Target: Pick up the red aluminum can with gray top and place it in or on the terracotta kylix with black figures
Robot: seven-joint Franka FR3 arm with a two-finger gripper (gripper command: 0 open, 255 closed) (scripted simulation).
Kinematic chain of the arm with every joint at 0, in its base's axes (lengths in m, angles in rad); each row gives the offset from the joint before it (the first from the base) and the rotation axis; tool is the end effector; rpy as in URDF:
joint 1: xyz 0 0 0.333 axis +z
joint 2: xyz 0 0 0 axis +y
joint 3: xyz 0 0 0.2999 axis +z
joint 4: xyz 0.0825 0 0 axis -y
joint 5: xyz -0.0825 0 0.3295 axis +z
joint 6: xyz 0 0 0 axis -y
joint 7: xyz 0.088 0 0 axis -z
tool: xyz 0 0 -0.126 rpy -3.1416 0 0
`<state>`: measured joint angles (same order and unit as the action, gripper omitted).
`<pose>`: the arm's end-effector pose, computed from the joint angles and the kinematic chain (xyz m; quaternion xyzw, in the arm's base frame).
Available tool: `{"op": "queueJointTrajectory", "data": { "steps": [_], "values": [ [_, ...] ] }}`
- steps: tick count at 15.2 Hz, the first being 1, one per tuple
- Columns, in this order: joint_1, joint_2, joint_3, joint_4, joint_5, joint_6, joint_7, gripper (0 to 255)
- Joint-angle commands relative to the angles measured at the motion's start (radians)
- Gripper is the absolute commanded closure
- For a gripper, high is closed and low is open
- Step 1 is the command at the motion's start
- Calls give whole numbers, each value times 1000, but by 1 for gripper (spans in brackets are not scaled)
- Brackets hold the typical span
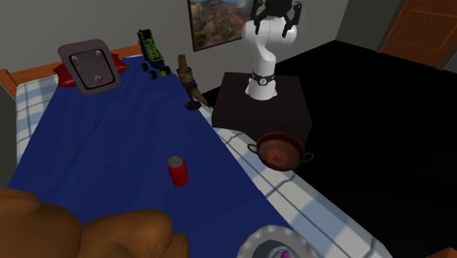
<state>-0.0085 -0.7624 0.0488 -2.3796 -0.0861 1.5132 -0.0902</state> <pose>0.2601 0.0027 0.5401 0.9952 0.0572 -0.0541 0.0582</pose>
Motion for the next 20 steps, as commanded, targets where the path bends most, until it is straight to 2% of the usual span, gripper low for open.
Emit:
{"op": "queueJointTrajectory", "data": {
  "steps": [1, 11, 20],
  "values": [
    [0, 0, 0, 0, 0, 0, 0, 0],
    [-58, 222, -131, -67, -67, 330, -92, 0],
    [-93, 517, -238, -5, -65, 597, -188, 0]
  ]
}}
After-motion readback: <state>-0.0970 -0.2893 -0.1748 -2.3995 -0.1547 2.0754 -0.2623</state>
